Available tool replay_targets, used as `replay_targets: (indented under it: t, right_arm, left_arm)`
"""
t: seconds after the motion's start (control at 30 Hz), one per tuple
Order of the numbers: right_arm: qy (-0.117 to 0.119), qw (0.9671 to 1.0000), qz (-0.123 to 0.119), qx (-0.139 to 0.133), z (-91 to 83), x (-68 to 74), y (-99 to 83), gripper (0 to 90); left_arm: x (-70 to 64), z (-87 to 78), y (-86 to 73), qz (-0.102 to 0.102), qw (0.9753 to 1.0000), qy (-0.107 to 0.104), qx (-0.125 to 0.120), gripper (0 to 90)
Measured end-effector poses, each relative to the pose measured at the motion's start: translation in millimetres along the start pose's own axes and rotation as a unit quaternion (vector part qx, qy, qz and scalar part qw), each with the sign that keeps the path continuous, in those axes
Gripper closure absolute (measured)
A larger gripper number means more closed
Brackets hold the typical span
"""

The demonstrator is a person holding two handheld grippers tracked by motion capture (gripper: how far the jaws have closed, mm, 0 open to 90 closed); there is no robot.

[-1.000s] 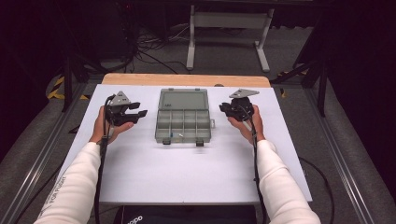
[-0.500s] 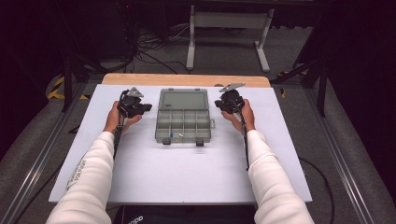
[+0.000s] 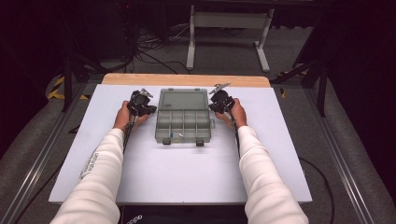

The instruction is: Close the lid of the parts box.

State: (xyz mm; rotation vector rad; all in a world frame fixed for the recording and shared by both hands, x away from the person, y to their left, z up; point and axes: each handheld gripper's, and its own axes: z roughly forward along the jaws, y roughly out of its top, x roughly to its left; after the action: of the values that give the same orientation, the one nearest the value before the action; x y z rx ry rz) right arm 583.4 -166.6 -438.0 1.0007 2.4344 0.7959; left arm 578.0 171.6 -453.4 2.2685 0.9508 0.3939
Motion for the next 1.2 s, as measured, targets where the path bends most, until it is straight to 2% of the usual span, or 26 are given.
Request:
replay_targets:
  t: [0.07, 0.17, 0.3, 0.37, 0.4, 0.5, 0.6, 0.63, 0.67, 0.7, 0.8, 0.83, 0.9, 0.97, 1.0, 1.2]
  right_arm:
    - [0.001, 1.0000, -0.002, 0.006, 2.3, -1.2, -1.4, 90.0]
    - [0.005, 1.0000, 0.004, 0.000, 3.8, -4.2, -3.0, 90.0]
    - [0.006, 0.9999, -0.008, -0.007, 6.1, -4.1, -2.6, 90.0]
    - [0.015, 0.9998, -0.003, -0.016, 6.7, -7.1, -4.6, 90.0]
    - [0.018, 0.9996, -0.001, -0.020, 7.2, -8.2, -5.2, 90.0]
    - [0.017, 0.9995, -0.006, -0.027, 9.7, -8.2, -4.5, 90.0]
    - [0.014, 0.9994, -0.005, -0.031, 11.6, -8.1, -3.4, 90.0]
    - [0.016, 0.9992, 0.008, -0.036, 13.6, -9.7, -2.3, 90.0]
    - [0.016, 0.9992, 0.008, -0.036, 13.6, -9.7, -2.3, 90.0]
    - [0.014, 0.9991, 0.011, -0.040, 14.6, -10.3, -1.7, 90.0]
    - [-0.001, 0.9988, 0.013, -0.047, 17.1, -7.7, 0.6, 90.0]
    - [-0.009, 0.9983, 0.010, -0.056, 15.5, -6.4, 0.8, 90.0]
    - [-0.010, 0.9968, 0.023, -0.076, 11.6, -6.3, 1.2, 90.0]
    - [-0.013, 0.9968, 0.015, -0.078, 9.4, -6.2, 3.1, 90.0]
    - [-0.012, 0.9967, 0.015, -0.079, 8.5, -6.2, 3.4, 90.0]
    - [-0.022, 0.9947, 0.013, -0.100, 3.2, -5.5, 9.4, 90.0]
  left_arm:
    - [0.4, 0.7, 1.2, 0.001, 1.0000, -0.001, 0.001, 89.4]
    - [-0.8, 4.7, 5.6, 0.009, 1.0000, 0.004, 0.001, 89.4]
    - [1.6, 7.7, 8.3, -0.004, 1.0000, 0.005, 0.000, 89.4]
    - [2.1, 9.5, 9.6, -0.012, 0.9999, 0.005, -0.003, 89.3]
    - [3.0, 10.2, 10.4, -0.009, 0.9999, 0.008, -0.004, 89.3]
    - [3.6, 13.2, 12.9, -0.018, 0.9998, 0.007, -0.007, 89.3]
    - [3.9, 14.8, 14.7, -0.019, 0.9997, 0.011, -0.009, 89.3]
    - [4.4, 15.9, 15.3, -0.028, 0.9995, 0.008, -0.012, 89.3]
    - [4.4, 15.9, 15.3, -0.028, 0.9995, 0.008, -0.012, 89.2]
    - [4.4, 16.7, 15.5, -0.032, 0.9993, 0.010, -0.016, 89.2]
    - [4.2, 16.4, 16.3, -0.029, 0.9993, 0.016, -0.019, 89.2]
    - [4.0, 15.3, 16.3, -0.031, 0.9993, 0.010, -0.020, 89.2]
    - [4.3, 12.0, 17.7, -0.027, 0.9990, 0.013, -0.032, 89.0]
    - [5.2, 8.5, 19.8, -0.028, 0.9986, 0.018, -0.042, 88.9]
    - [5.4, 6.9, 20.9, -0.028, 0.9986, 0.015, -0.043, 88.9]
    - [4.8, -0.5, 28.8, -0.027, 0.9972, 0.025, -0.065, 89.0]
